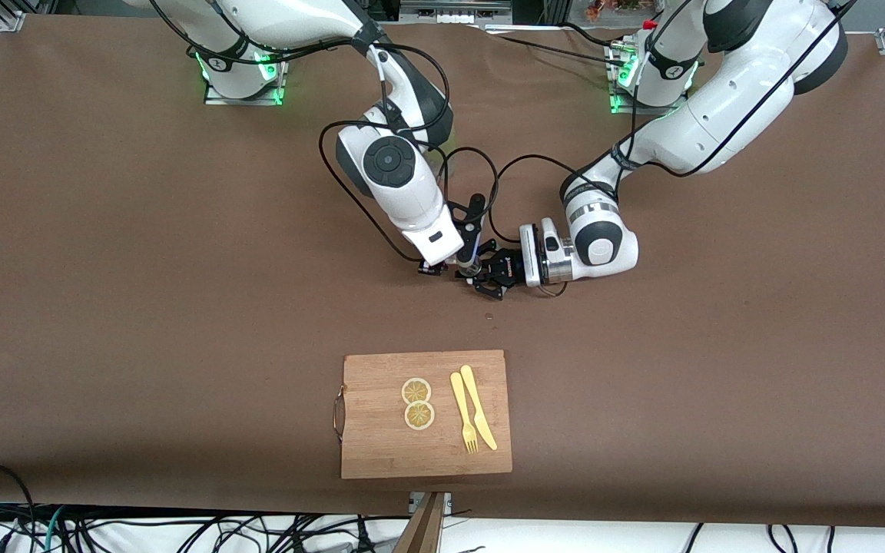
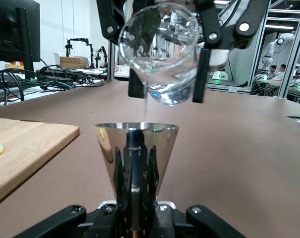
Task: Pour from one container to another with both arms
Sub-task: 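Tilt the beaker with the right gripper, pouring liquid into the jigger, then upright the beaker with the right gripper while the left gripper withdraws the jigger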
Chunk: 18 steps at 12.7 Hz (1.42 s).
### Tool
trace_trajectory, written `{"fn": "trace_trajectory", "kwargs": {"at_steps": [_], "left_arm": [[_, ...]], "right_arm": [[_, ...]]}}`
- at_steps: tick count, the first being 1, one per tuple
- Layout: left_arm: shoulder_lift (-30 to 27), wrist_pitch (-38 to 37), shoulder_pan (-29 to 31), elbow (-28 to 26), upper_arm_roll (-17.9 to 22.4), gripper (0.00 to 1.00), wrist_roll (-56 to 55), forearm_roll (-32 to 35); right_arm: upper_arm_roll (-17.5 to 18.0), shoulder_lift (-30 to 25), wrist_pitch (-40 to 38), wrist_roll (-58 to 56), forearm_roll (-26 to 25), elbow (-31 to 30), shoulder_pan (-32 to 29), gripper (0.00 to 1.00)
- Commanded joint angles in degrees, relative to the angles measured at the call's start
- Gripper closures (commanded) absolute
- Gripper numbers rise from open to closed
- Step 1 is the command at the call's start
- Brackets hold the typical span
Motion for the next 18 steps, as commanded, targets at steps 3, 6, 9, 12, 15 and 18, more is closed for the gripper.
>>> {"fn": "trace_trajectory", "kwargs": {"at_steps": [3,6,9,12,15,18], "left_arm": [[0.9,0.3,-0.6,1.2,0.1,1.0,5.0,-1.7],[0.9,0.3,-0.6,1.2,0.1,1.0,5.0,-1.8],[0.5,0.3,-0.5,1.2,0.2,1.0,4.3,-2.0],[-2.2,-0.1,1.3,1.2,2.9,1.0,3.1,-1.7],[-4.8,-0.5,5.1,1.4,3.3,1.0,1.8,-0.9],[-8.1,-2.5,10.2,0.7,3.4,1.0,0.1,3.3]], "right_arm": [[0.2,0.3,-0.6,-1.7,8.7,1.6,-2.4,0.75],[0.1,0.2,-0.7,-9.0,17.4,1.2,-5.2,0.75],[0.1,-0.2,-4.0,-15.8,21.8,0.6,-9.2,0.75],[0.2,-4.7,-5.2,-23.5,27.1,-5.3,-14.3,0.75],[0.2,-6.0,-11.9,-43.5,42.5,-10.1,-23.0,0.75],[0.2,-6.0,-20.9,-57.3,45.0,-12.0,-31.3,0.75]]}}
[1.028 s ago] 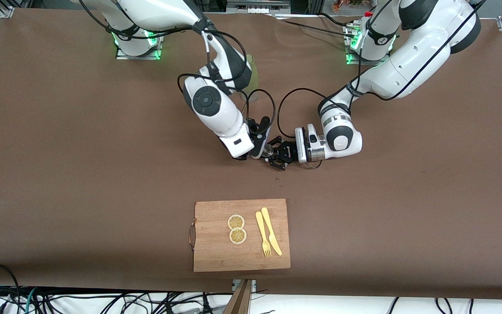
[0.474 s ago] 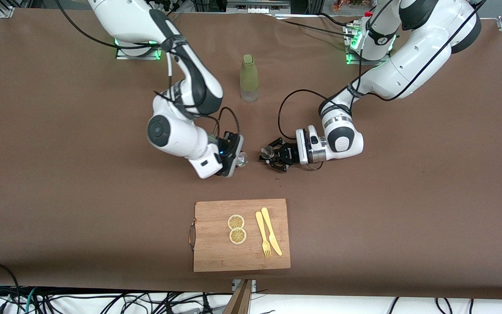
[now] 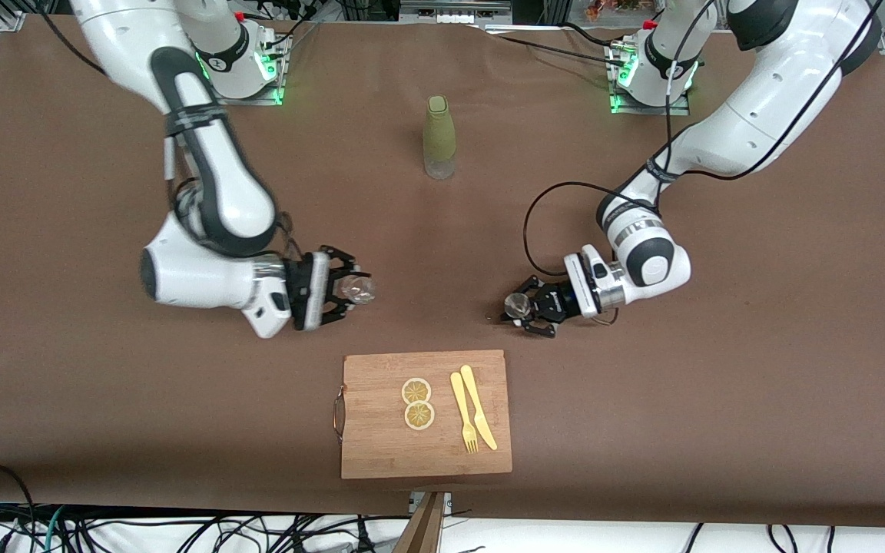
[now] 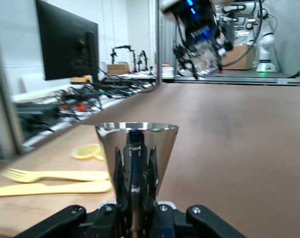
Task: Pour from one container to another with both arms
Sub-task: 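Upright the beaker with the right gripper while the left gripper withdraws the jigger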
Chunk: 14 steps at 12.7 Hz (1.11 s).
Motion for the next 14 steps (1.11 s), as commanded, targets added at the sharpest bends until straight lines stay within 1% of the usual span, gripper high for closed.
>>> {"fn": "trace_trajectory", "kwargs": {"at_steps": [1,3,4,5,7,9,11,12,13,14], "left_arm": [[-4.6,-3.3,5.5,-2.1,0.1,1.0,-2.8,7.0],[-6.3,-6.8,10.5,-1.9,1.4,1.0,-7.5,16.1],[-6.5,-10.5,13.1,-1.8,2.2,1.0,-9.0,19.8],[-6.5,-15.4,14.7,-1.8,4.7,1.0,-11.2,22.1],[-6.1,-26.4,15.3,-1.8,11.3,1.0,-14.6,24.1],[-6.2,-34.2,16.8,-1.4,16.5,1.0,-17.2,26.7],[-6.6,-38.5,17.9,-1.0,21.2,1.0,-19.8,30.7],[-6.6,-39.5,18.1,0.4,23.1,1.0,-19.9,33.3],[-6.3,-39.7,18.4,1.5,24.6,1.0,-19.9,35.4],[-5.8,-39.6,18.6,1.4,25.5,1.0,-19.7,36.0]], "right_arm": [[1.0,-2.1,-6.8,-11.1,2.0,-4.0,-6.8,0.75],[1.0,-1.9,-11.4,-21.8,2.0,-7.3,-11.8,0.75],[1.0,-1.5,-12.9,-27.9,2.1,-8.9,-14.1,0.75],[0.9,-1.3,-13.8,-33.5,2.1,-11.0,-16.0,0.75],[0.4,0.0,-14.2,-42.8,1.9,-14.0,-18.2,0.75],[-1.0,1.5,-14.2,-48.8,1.3,-15.0,-19.4,0.74],[-2.3,3.6,-14.3,-55.1,1.0,-15.1,-20.8,0.74],[-2.4,4.4,-14.3,-57.4,0.9,-15.3,-22.0,0.74],[-2.4,4.9,-14.2,-59.1,0.4,-15.3,-23.1,0.74],[-2.4,5.8,-14.0,-60.4,-0.1,-15.0,-24.1,0.74]]}}
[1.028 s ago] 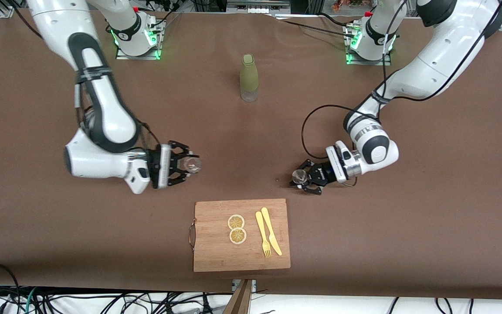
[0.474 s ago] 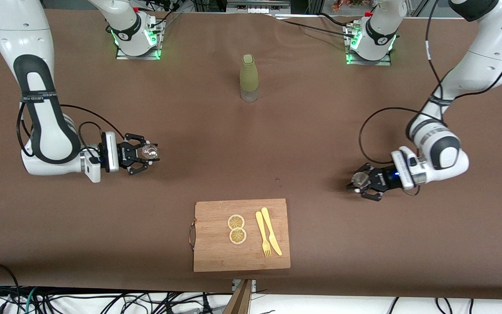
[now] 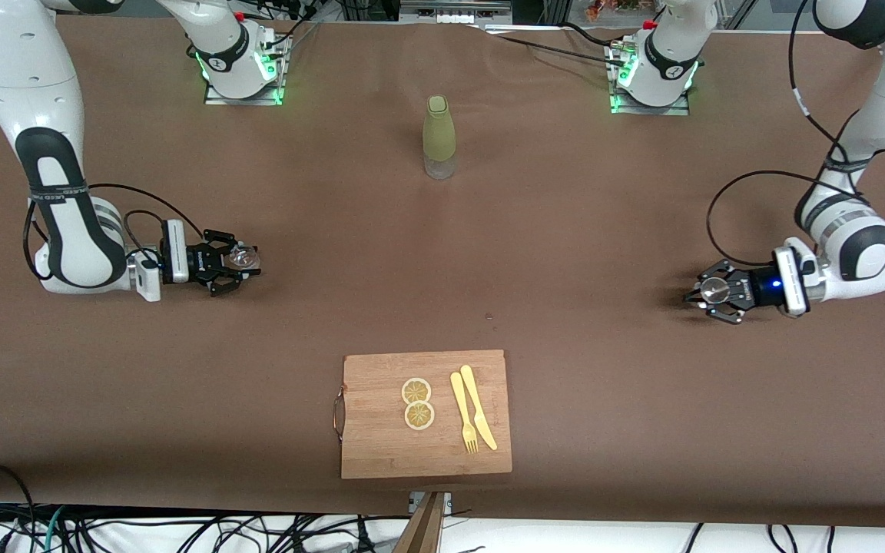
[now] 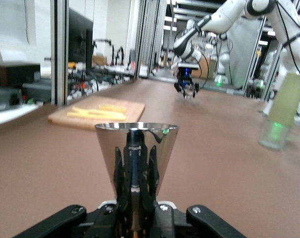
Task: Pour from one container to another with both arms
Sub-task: 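Upright the beaker with the right gripper while the left gripper withdraws the jigger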
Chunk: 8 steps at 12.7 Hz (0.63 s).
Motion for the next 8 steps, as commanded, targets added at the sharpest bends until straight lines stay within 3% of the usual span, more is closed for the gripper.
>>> {"fn": "trace_trajectory", "kwargs": {"at_steps": [1,8], "left_arm": [[0.4,-0.8,0.0,0.7,1.8,1.0,-1.2,2.6],[3.9,-0.7,-0.3,0.5,1.8,1.0,2.4,2.5]], "right_arm": [[0.3,1.3,-0.2,-4.3,-0.6,0.0,-3.0,0.74],[0.3,4.5,1.7,-5.5,1.6,2.2,-4.4,0.71]]}}
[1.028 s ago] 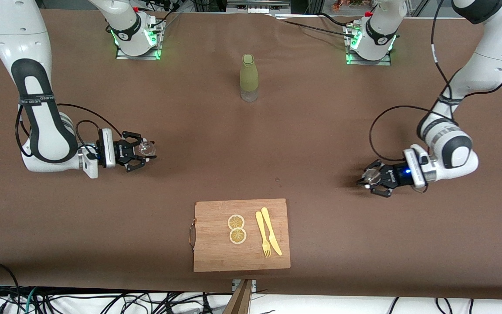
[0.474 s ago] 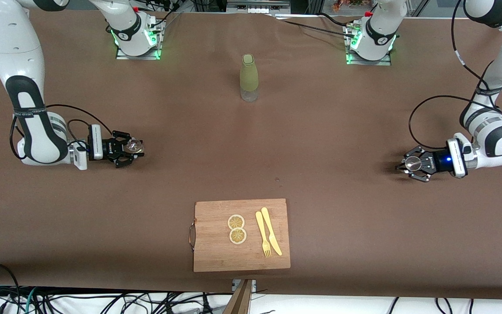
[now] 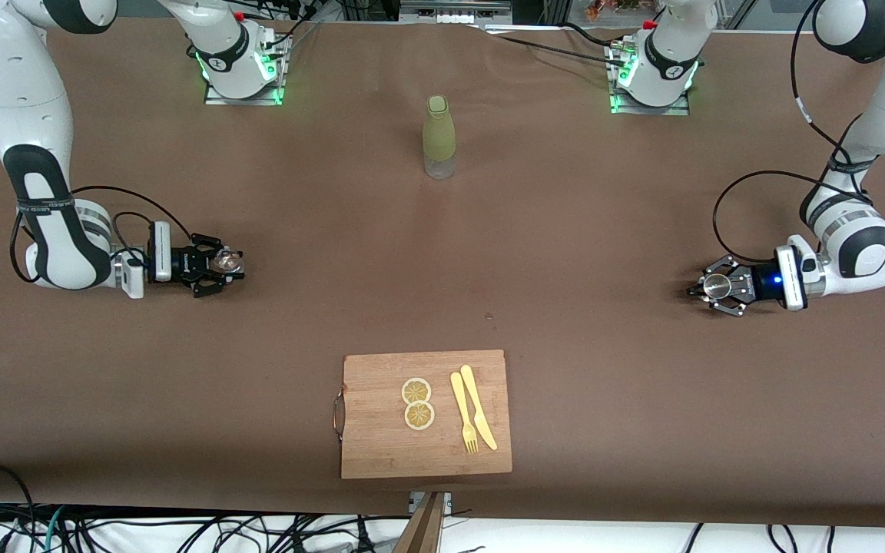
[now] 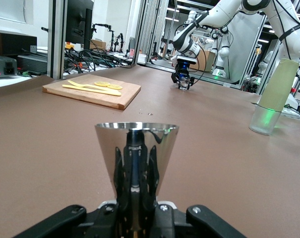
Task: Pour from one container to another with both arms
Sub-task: 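Upright the beaker with the right gripper while the left gripper withdraws the jigger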
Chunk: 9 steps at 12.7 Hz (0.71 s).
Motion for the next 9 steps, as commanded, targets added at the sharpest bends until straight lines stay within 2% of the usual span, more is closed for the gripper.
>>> {"fn": "trace_trajectory", "kwargs": {"at_steps": [1,3,4,6,8,9], "left_arm": [[0.6,-0.3,-0.1,0.4,0.1,1.0,2.1,1.0],[0.9,-0.2,-0.1,0.4,0.1,1.0,3.5,1.0],[1.1,-0.2,-0.2,0.4,0.1,1.0,3.6,1.0],[1.1,-0.1,-0.3,0.4,0.1,1.0,4.7,1.0],[1.3,1.9,-0.3,0.4,0.1,1.0,5.7,1.0],[1.6,2.3,-0.4,0.3,0.1,1.0,6.2,1.0]], "right_arm": [[0.5,1.0,0.1,-0.7,1.0,1.1,-0.6,0.71],[0.5,1.1,0.2,-0.7,1.0,1.2,-0.7,0.67],[0.5,1.3,0.2,-0.5,1.0,1.1,-0.7,0.57],[0.4,1.4,1.1,-0.3,1.0,1.2,-0.7,0.44],[0.4,1.4,1.1,-0.2,1.0,1.2,-0.6,0.38],[0.4,1.4,1.0,-0.3,0.7,1.2,-0.7,0.27]]}}
